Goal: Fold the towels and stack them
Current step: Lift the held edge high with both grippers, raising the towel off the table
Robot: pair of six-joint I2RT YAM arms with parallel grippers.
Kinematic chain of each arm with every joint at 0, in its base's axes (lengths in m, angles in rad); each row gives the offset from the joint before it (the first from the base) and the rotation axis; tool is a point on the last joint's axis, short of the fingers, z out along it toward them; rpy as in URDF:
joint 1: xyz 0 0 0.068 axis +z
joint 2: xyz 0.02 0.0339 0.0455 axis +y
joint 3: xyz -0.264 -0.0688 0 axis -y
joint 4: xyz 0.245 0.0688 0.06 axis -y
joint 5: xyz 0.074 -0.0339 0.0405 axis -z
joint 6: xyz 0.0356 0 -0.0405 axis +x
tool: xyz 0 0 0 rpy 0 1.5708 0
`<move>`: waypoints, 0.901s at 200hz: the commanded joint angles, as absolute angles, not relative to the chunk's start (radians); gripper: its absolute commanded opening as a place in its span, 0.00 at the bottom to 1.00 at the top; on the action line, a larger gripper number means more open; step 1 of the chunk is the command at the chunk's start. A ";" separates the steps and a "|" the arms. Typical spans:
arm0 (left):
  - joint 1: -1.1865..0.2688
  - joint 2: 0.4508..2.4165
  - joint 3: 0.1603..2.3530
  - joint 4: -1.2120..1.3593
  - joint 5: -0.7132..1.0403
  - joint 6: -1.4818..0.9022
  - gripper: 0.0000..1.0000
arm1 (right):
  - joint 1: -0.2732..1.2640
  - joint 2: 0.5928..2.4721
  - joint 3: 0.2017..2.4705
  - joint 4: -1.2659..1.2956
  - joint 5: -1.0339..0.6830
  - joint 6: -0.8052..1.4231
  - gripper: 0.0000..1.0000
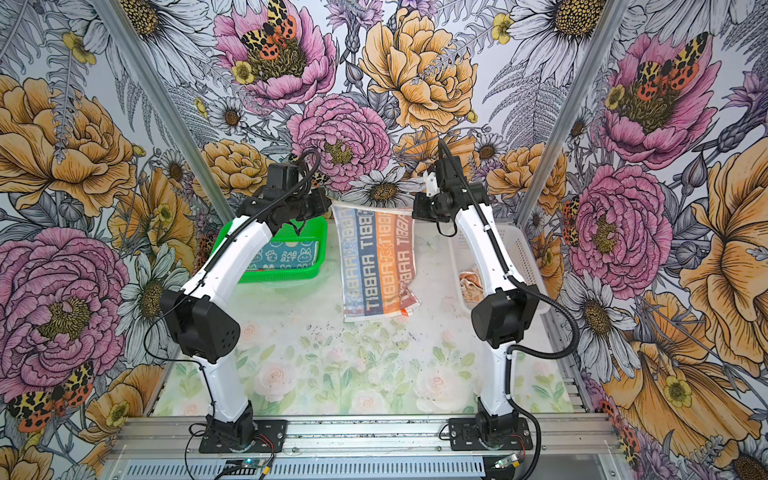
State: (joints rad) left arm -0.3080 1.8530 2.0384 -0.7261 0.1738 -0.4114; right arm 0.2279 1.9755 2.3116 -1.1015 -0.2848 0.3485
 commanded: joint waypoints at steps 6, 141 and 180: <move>-0.341 1.665 2.066 -0.750 0.126 -0.360 0.00 | 0.230 1.770 2.289 -1.126 -0.288 0.300 0.00; -0.547 1.285 1.894 -0.778 -0.020 -0.402 0.00 | 0.233 1.321 2.125 -1.227 -0.306 0.311 0.00; -0.376 1.498 1.933 -0.772 0.147 -0.423 0.00 | 0.178 1.518 2.124 -1.225 -0.243 0.284 0.00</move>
State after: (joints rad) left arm -0.4786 1.3777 1.9026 -0.7597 0.1390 -0.4129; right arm 0.2317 1.3804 2.1212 -1.1744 -0.3859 0.3035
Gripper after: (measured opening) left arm 0.050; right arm 0.048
